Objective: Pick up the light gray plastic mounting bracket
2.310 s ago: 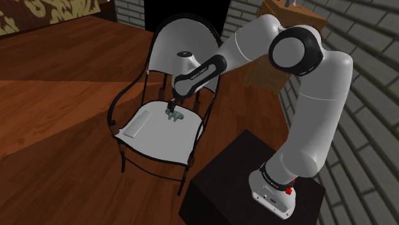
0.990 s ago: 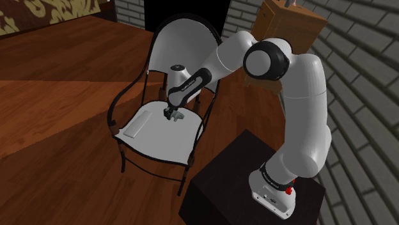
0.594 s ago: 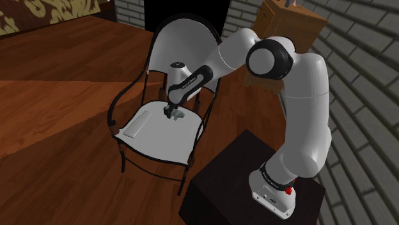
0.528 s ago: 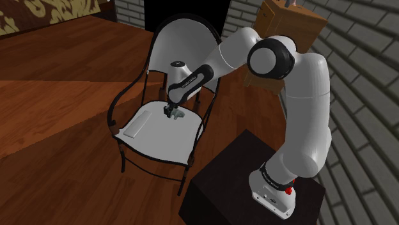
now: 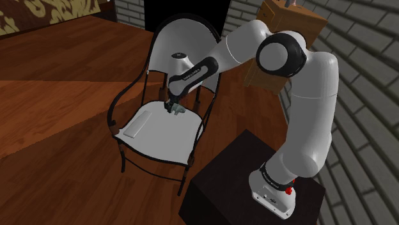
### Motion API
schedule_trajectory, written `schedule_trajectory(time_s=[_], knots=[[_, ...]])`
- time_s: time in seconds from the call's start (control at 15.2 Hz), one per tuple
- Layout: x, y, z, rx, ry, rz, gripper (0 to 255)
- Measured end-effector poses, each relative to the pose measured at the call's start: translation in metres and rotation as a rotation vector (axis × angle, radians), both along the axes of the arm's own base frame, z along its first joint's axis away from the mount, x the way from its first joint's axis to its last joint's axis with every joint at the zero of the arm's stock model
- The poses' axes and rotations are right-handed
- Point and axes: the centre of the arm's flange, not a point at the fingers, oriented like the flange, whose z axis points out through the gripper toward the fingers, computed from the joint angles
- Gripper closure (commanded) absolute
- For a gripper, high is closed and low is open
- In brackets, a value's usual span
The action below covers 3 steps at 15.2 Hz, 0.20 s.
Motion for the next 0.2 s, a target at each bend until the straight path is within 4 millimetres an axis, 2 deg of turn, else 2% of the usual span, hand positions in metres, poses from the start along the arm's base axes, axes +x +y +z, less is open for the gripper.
schedule_trajectory(time_s=[0.2], knots=[[-0.0006,0.0009,0.0157,0.000,0.000,0.000,255]])
